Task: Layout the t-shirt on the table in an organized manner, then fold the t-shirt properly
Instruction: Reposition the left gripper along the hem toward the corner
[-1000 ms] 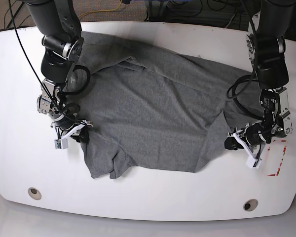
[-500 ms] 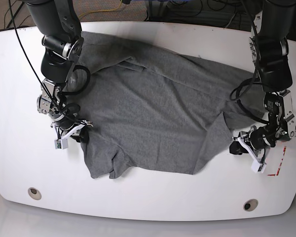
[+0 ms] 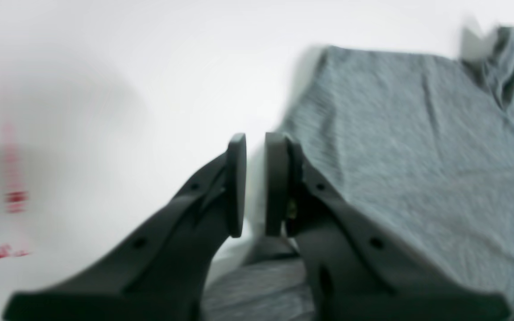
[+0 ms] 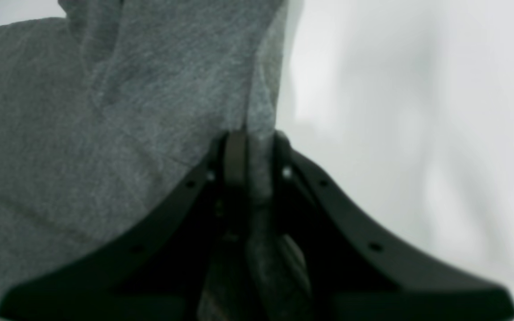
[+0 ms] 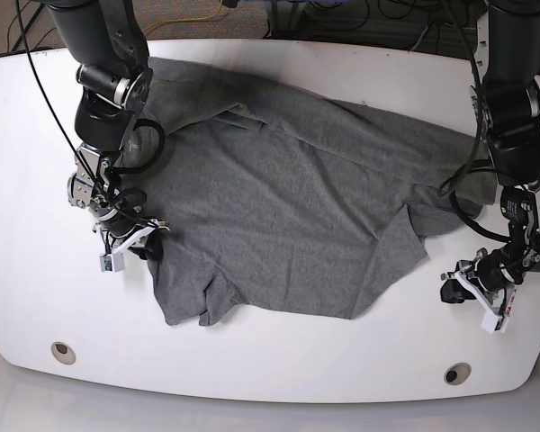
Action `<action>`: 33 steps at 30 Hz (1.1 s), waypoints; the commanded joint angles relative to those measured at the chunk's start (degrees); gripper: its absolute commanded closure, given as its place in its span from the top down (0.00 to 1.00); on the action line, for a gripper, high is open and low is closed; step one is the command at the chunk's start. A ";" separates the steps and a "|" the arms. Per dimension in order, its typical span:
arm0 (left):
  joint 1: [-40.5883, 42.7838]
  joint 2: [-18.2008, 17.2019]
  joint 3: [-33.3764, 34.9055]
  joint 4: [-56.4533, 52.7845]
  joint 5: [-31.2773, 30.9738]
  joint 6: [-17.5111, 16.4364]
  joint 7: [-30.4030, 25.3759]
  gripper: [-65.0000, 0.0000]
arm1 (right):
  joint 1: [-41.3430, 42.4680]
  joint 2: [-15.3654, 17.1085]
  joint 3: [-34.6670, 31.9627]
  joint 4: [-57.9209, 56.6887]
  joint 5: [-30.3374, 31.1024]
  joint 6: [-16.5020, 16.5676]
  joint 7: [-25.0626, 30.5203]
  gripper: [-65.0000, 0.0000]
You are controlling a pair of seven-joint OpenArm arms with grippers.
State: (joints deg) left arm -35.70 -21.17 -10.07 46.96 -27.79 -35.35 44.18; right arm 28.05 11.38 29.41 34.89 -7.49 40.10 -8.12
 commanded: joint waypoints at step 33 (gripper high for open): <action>2.69 4.16 0.44 -9.55 -1.35 -0.47 -4.76 0.61 | 0.91 -0.26 -0.09 0.49 -1.17 -0.10 -1.77 0.14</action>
State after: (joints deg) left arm -31.24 -16.64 -9.58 36.51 -28.53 -35.57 39.70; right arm 28.05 11.20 29.41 34.89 -7.51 40.10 -8.14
